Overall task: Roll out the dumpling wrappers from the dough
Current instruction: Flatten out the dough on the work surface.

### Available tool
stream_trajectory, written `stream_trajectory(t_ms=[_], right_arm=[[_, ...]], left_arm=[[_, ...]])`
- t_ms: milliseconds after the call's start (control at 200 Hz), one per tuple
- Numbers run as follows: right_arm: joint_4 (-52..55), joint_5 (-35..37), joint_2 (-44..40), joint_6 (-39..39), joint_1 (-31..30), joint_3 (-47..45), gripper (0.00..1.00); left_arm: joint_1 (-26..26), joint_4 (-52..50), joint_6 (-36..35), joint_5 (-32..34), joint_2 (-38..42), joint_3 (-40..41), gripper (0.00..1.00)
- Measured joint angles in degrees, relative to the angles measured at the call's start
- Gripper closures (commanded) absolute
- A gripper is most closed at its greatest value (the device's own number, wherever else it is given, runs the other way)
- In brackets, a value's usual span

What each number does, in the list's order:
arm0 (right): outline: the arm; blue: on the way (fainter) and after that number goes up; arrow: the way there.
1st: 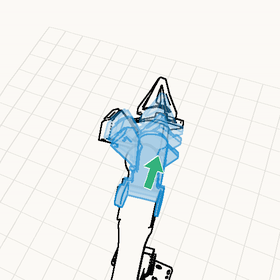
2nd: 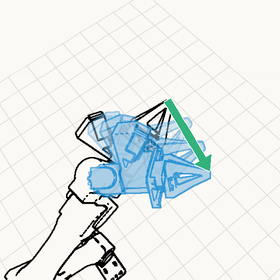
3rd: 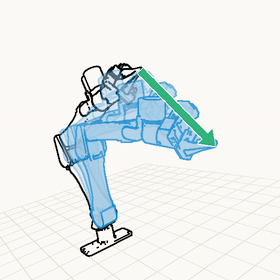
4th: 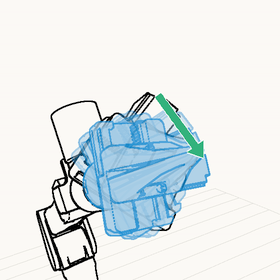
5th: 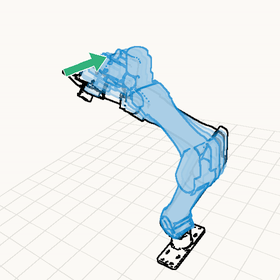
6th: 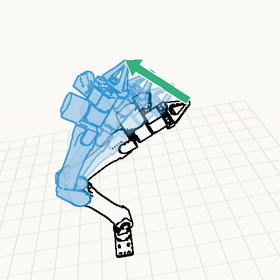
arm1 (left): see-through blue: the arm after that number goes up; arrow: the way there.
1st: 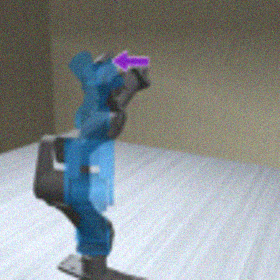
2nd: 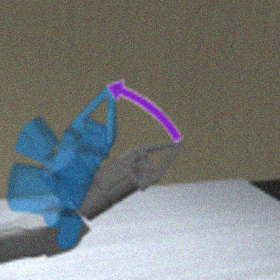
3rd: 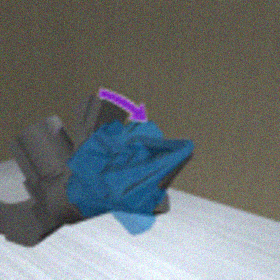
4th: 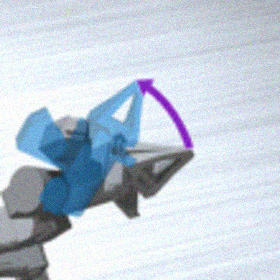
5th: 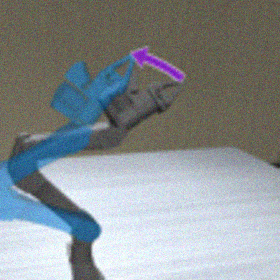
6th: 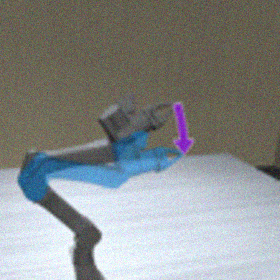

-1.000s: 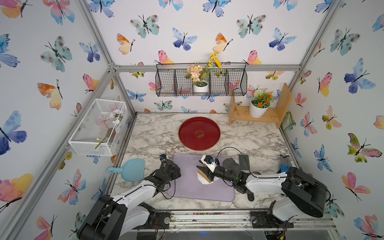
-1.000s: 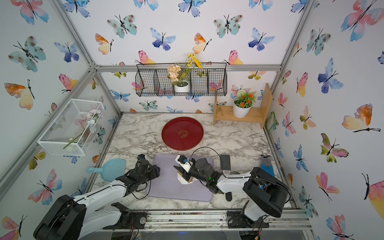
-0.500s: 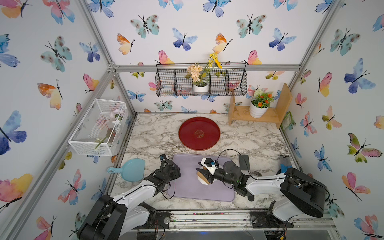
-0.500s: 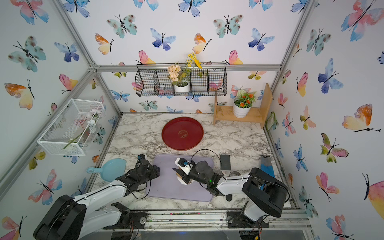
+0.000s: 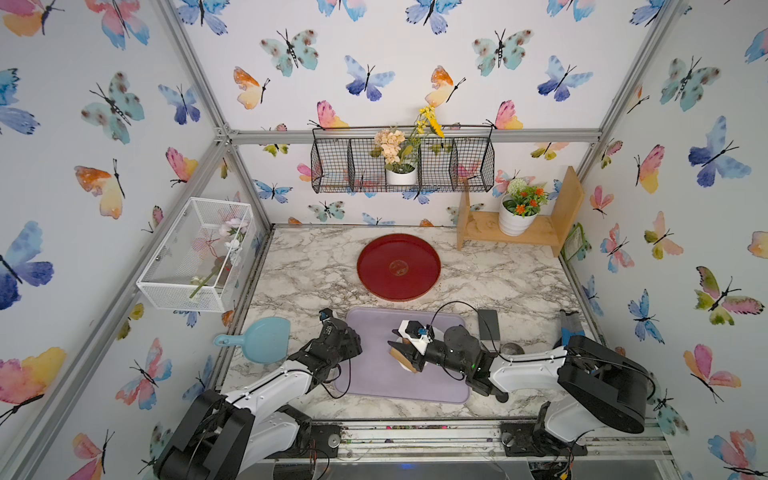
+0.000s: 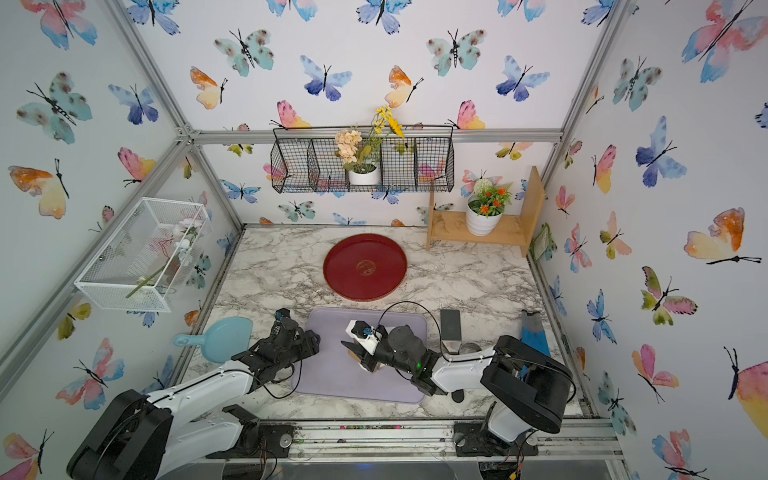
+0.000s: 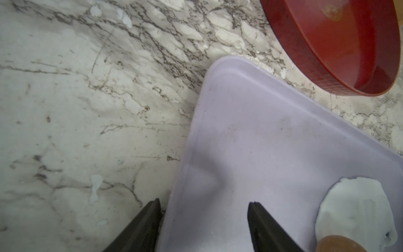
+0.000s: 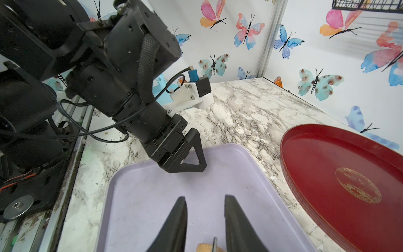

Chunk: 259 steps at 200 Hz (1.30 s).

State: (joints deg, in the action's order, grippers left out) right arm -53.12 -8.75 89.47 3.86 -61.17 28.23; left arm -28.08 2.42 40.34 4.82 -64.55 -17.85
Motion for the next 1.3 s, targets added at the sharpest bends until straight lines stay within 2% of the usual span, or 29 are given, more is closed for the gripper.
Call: stream_trajectory(t_ms=[606, 736, 921, 1131, 1296], right_arm=[[-0.79, 1.22, 0.31, -2.38, -1.79, 0.0, 0.99], [1.62, 6.95, -1.38, -6.6, -2.54, 0.04, 0.98], [10.34, 15.78, -6.91, -11.43, -3.34, 0.24, 0.98], [19.52, 24.9, -12.96, -10.49, -3.54, 2.29, 0.98], [21.84, 30.8, -18.03, -7.61, -3.43, 5.31, 0.98]], left_arm=[[0.0, 0.0, -0.02, 0.02, -0.09, 0.0, 0.3], [0.0, -0.02, -0.02, 0.02, -0.11, -0.02, 0.3], [0.0, -0.07, 0.0, 0.0, 0.0, -0.04, 0.27], [0.0, -1.68, 0.04, 0.0, 1.25, -0.04, 0.25], [0.0, -3.58, 0.22, 0.0, 2.67, -0.04, 0.24]])
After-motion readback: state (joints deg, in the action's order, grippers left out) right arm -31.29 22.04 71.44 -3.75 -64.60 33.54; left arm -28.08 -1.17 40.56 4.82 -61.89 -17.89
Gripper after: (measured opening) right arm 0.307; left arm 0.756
